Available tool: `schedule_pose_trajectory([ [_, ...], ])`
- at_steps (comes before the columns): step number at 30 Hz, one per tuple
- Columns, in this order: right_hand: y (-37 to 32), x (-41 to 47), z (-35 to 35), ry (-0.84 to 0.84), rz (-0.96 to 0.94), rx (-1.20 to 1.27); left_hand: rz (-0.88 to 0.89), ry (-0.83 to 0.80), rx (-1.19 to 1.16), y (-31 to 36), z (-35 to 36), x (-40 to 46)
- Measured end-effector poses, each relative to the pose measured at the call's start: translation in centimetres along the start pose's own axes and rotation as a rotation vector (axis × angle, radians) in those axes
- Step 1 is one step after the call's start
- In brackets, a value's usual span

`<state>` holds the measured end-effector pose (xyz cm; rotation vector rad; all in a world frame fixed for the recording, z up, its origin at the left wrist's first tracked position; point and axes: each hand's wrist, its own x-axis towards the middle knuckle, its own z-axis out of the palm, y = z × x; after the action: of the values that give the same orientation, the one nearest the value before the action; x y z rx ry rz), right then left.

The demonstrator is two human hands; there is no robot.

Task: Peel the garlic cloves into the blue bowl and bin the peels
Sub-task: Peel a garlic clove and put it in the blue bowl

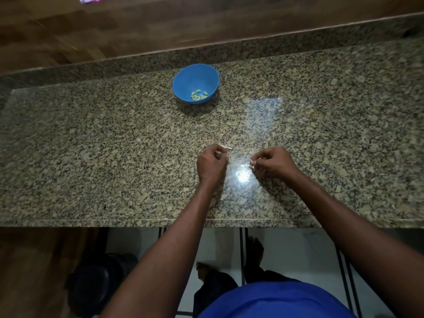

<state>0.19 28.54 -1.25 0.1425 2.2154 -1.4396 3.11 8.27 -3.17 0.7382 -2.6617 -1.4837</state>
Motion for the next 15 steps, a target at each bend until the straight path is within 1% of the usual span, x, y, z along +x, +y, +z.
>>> schedule_pose_trajectory([
  [3, -0.1, 0.5, -0.1, 0.006, 0.011, -0.068, 0.049, 0.05, 0.043, -1.0, 0.3, 0.2],
  [6, -0.5, 0.8, 0.0, 0.062, 0.007, -0.184, 0.06, 0.107, 0.052, -2.0, 0.4, 0.3],
  [12, -1.1, 0.6, 0.0, 0.075, -0.017, -0.233, 0.148, 0.136, 0.197, -3.4, -0.3, -0.6],
  [15, -1.2, 0.7, 0.4, 0.085, -0.002, -0.276, 0.177, 0.188, 0.337, -3.6, -0.5, -1.5],
])
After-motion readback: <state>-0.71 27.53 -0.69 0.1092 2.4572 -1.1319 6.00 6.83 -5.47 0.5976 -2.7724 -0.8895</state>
